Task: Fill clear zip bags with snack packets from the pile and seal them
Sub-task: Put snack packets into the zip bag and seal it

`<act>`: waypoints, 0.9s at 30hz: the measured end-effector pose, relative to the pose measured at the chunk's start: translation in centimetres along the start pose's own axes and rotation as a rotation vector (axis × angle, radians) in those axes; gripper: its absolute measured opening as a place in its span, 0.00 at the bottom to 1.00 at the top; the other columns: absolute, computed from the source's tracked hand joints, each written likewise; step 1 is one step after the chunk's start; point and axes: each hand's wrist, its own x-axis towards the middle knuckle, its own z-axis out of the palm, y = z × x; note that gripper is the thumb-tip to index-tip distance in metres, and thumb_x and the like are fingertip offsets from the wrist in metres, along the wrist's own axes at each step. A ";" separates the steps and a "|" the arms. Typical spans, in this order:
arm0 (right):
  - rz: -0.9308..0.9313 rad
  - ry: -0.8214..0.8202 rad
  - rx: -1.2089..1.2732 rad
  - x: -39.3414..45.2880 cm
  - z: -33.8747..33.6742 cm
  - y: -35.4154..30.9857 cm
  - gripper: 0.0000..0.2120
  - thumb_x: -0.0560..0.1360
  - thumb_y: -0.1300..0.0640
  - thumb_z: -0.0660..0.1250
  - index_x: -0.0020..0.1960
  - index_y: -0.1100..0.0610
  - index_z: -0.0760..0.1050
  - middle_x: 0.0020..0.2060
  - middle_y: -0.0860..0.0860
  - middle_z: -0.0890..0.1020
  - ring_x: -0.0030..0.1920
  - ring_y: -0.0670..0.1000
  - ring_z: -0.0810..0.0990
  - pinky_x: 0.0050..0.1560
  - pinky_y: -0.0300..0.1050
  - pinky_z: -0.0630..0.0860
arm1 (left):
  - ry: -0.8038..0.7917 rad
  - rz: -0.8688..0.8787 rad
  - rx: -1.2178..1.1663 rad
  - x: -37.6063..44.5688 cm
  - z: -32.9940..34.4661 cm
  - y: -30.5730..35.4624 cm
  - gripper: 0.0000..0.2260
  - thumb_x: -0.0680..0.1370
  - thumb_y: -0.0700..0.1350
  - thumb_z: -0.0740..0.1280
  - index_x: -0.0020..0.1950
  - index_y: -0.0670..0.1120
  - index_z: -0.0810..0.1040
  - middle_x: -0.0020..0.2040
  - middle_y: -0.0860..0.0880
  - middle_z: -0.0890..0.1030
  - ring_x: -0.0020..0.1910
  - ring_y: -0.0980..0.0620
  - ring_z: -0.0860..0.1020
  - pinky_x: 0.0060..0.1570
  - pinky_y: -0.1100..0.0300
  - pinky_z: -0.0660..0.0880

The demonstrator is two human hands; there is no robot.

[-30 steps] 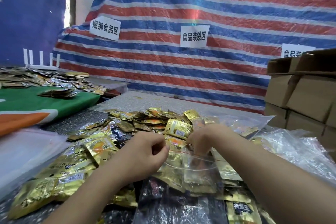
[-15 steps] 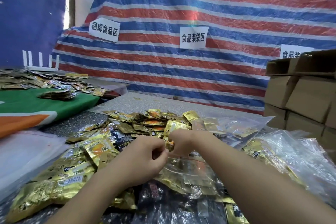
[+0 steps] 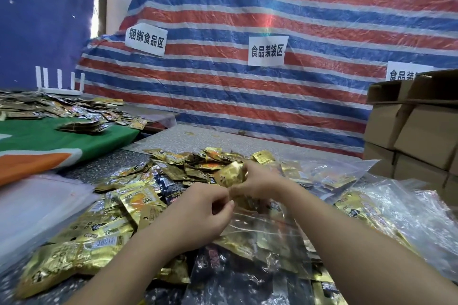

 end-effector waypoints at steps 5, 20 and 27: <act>-0.071 0.319 0.725 -1.2 -2.8 -1.4 0.13 0.74 0.52 0.73 0.56 0.55 0.76 0.49 0.50 0.85 0.47 0.50 0.85 0.44 0.48 0.83 | 0.041 -0.006 -0.029 0.0 0.1 -0.1 0.15 0.78 0.54 0.63 0.33 0.49 0.73 0.31 0.52 0.75 0.29 0.57 0.71 0.29 0.60 0.67; -0.161 0.153 1.395 -11.2 -7.2 0.1 0.21 0.71 0.57 0.68 0.63 0.61 0.75 0.47 0.56 0.85 0.49 0.56 0.85 0.52 0.54 0.82 | 0.157 0.031 -0.133 0.1 -0.2 1.1 0.15 0.79 0.50 0.64 0.32 0.50 0.72 0.29 0.56 0.72 0.28 0.58 0.70 0.30 0.66 0.66; -0.400 0.146 1.043 -11.8 -6.7 -0.1 0.16 0.73 0.60 0.69 0.60 0.58 0.78 0.52 0.58 0.85 0.53 0.59 0.85 0.46 0.49 0.82 | 0.223 0.019 -0.154 -0.1 -0.6 1.9 0.13 0.79 0.43 0.66 0.34 0.48 0.76 0.28 0.57 0.73 0.28 0.59 0.71 0.30 0.69 0.66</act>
